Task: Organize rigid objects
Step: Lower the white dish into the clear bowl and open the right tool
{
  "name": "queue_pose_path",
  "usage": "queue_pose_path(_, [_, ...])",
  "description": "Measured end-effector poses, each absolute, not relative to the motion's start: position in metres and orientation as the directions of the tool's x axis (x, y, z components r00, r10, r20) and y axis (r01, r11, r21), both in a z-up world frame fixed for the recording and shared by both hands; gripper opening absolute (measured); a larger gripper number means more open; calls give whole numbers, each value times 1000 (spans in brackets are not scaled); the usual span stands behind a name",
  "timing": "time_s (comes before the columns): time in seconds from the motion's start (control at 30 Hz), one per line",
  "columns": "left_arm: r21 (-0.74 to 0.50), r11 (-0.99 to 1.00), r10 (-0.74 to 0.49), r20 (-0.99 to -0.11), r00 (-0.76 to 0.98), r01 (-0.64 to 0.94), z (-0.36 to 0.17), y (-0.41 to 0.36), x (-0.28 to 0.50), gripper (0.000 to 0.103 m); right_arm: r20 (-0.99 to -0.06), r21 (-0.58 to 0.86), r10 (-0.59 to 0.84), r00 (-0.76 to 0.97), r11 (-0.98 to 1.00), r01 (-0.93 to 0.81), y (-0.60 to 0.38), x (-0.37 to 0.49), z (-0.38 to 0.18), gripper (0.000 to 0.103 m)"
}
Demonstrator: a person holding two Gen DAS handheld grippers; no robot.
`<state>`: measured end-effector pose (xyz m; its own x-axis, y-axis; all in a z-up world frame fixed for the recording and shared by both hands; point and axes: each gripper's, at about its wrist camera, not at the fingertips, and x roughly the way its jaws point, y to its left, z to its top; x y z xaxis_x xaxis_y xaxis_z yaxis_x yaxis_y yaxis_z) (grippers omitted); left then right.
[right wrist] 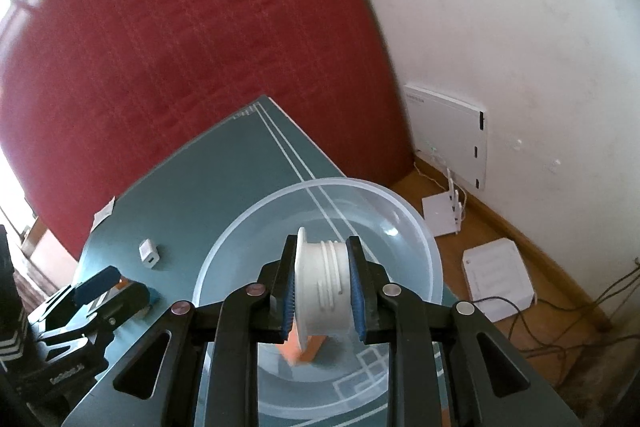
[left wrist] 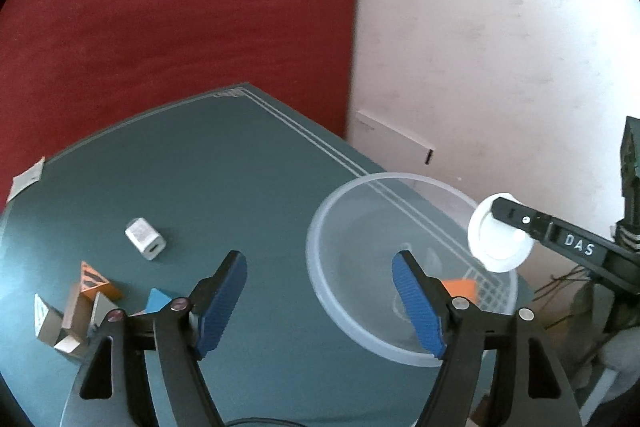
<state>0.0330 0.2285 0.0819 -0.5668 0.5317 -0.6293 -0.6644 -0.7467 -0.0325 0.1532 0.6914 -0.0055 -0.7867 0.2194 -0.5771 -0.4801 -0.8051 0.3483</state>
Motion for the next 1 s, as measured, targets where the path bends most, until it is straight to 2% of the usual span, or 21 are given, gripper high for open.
queue_pose_path(0.07, [-20,-753,523,-625,-580,-657,81,226,34,83,-582,340,225,-781,-805,-486,691,152,-6,24])
queue_pose_path(0.13, [-13,-759,516,-620,-590,-651,81,224,36,85,-586,332,233,-776,-805,-492,690,151,-6,29])
queue_pose_path(0.2, [-11,-764,513,-617,-596,-646,82,221,40,90,-582,330,243,-776,-802,-498,690,152,-5,44])
queue_pose_path(0.27, [-6,-772,506,-612,-608,-636,83,220,42,92,-575,331,253,-778,-798,-504,691,153,-4,53])
queue_pose_path(0.5, [16,-788,484,-601,-636,-615,82,220,43,100,-558,320,268,-786,-804,-501,688,155,-2,54])
queue_pose_path(1.0, [22,-830,434,-603,-670,-557,64,232,31,102,-552,265,254,-794,-850,-456,669,146,-6,54])
